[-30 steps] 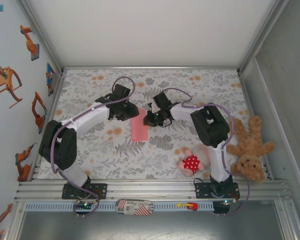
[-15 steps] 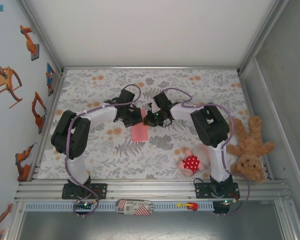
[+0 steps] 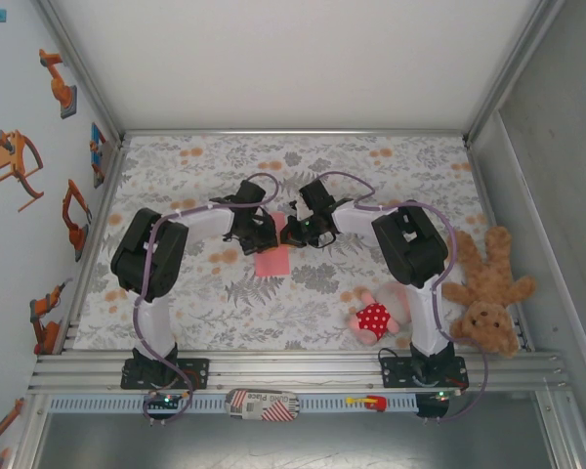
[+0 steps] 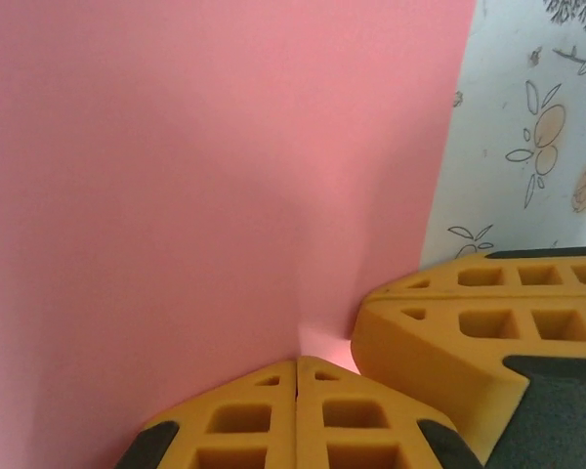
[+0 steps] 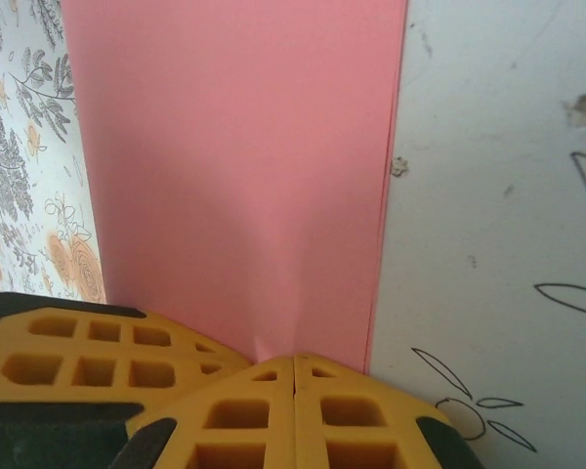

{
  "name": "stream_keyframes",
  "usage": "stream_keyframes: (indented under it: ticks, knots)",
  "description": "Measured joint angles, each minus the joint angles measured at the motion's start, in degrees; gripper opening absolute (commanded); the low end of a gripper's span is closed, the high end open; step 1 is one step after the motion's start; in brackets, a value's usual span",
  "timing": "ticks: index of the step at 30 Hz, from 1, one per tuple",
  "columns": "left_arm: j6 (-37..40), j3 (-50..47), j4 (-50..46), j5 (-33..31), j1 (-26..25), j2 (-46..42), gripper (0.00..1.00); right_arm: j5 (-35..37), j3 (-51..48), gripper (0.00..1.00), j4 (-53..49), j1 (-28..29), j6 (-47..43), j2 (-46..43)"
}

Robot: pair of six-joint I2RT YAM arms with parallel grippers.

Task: Fold a paper plane with a square sheet of paper (pick it up from the middle)
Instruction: First fold the square sheet of paper in half at the center of the table.

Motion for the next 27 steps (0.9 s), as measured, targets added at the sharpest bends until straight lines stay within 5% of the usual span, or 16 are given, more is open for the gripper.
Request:
stream_keyframes:
  ticks: [27]
  knots:
    - [11.9, -7.3, -7.0, 3.1, 12.5, -10.4, 0.00, 0.4, -0.1, 0.00, -1.0, -0.2, -1.7, 0.3]
